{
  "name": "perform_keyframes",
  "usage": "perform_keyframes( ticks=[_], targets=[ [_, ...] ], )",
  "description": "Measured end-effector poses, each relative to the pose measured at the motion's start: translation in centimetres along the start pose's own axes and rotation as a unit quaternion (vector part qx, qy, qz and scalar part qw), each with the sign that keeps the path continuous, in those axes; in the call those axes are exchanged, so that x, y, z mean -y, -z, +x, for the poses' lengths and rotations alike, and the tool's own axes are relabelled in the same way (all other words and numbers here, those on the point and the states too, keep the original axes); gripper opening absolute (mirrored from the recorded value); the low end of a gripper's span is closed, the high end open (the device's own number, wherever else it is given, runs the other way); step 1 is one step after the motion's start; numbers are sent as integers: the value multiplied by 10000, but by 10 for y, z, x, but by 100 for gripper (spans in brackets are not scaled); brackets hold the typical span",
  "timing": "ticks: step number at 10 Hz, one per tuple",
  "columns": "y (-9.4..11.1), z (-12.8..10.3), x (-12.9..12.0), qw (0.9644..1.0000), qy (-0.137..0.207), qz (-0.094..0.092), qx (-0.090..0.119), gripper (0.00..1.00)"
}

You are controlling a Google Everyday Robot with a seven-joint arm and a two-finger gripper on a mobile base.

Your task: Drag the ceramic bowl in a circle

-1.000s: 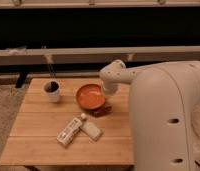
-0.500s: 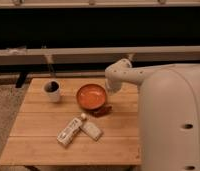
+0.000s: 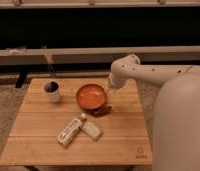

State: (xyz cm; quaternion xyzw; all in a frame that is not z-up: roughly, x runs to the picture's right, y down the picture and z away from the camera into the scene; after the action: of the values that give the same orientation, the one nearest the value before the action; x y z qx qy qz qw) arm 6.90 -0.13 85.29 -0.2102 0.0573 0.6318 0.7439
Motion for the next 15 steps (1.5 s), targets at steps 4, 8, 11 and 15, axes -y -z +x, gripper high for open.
perform_keyframes(
  ticks=[4, 8, 11, 15],
  targets=[
    [-29, -6, -9, 9990, 244, 56, -368, 80],
    [-62, -13, -16, 9968, 359, 150, -702, 80],
    [-83, -15, -22, 9944, 458, 247, -922, 78],
    [-112, -9, -17, 9881, 538, 453, -1371, 39]
  ],
)
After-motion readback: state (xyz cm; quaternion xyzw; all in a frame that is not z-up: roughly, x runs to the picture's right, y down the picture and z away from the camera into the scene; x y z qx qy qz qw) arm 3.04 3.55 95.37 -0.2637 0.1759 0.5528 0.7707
